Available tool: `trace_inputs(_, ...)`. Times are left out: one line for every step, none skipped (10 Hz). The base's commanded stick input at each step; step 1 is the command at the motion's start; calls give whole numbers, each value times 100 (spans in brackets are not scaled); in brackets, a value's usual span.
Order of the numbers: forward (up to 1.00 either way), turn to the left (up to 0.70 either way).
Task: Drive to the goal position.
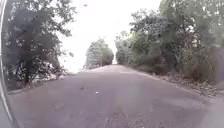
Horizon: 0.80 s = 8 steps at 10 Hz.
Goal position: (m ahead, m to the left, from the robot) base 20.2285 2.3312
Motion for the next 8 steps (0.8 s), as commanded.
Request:
trace_inputs(70, 0)
trace_inputs(70, 0)
trace_inputs(70, 0)
trace_inputs(70, 0)
trace_inputs(70, 0)
trace_inputs(70, 0)
trace_inputs(70, 0)
trace_inputs(70, 0)
